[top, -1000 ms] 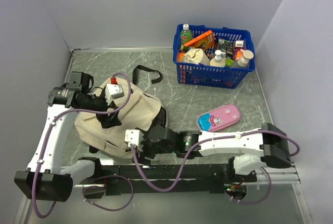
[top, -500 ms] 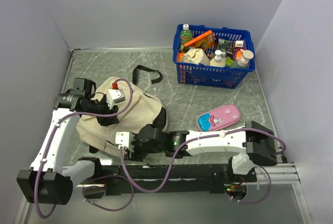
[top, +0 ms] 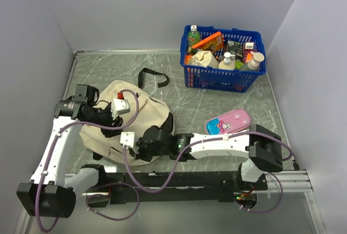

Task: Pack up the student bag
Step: Zip the student bag at the center of the board.

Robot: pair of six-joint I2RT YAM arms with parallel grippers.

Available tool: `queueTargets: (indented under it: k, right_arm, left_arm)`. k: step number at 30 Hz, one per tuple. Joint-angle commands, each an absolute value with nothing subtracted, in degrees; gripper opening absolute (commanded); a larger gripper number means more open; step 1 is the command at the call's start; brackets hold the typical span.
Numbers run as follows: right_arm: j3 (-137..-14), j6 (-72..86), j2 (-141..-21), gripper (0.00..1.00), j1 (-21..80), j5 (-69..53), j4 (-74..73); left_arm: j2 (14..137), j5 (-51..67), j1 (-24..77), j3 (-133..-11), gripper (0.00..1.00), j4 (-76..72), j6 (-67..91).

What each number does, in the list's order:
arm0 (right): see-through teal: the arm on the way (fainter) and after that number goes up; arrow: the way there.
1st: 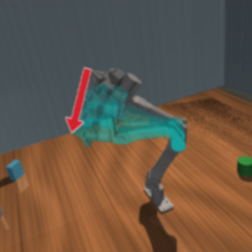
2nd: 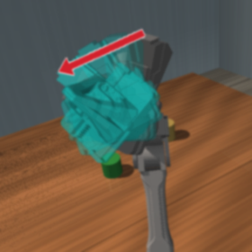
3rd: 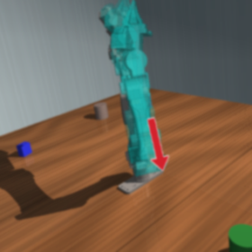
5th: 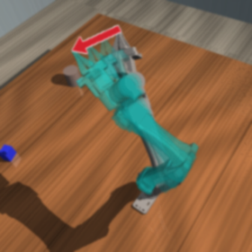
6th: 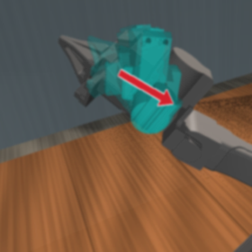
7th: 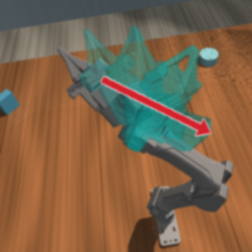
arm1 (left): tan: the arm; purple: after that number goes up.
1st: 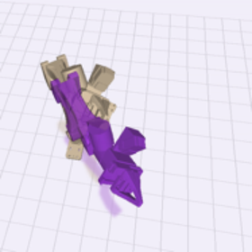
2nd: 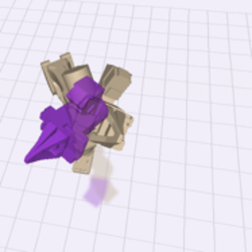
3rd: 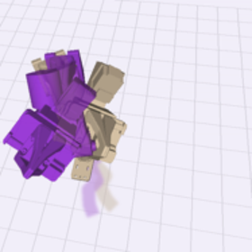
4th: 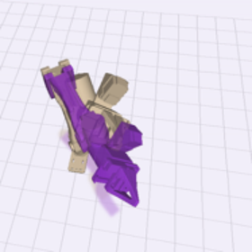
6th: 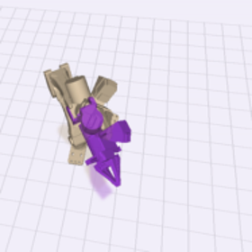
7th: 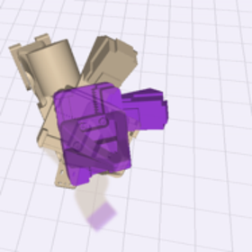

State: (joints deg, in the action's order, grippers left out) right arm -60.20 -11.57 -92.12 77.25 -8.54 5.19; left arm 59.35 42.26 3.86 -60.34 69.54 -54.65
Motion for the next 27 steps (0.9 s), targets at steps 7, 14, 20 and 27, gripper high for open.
queueTargets:
  k: [7,14,20,27]
  right_arm:
    - [-61.9,-0.8,-87.7,0.0,66.7,-14.5,9.2]
    - [-61.6,3.2,-85.4,0.0,65.0,-15.5,11.5]
    - [-60.2,6.9,-80.9,0.0,63.7,-16.0,14.1]
    - [-57.3,9.3,-78.6,0.0,62.8,-15.8,17.2]
  left_arm:
    - [51.1,45.6,4.4,-62.8,0.63,78.9,-74.0]
    - [51.8,50.0,8.6,-62.1,0.97,78.5,-73.9]
    - [51.9,50.5,15.6,-55.3,0.96,76.3,-73.8]
    - [50.7,45.4,19.2,-49.4,0.74,66.2,-69.4]
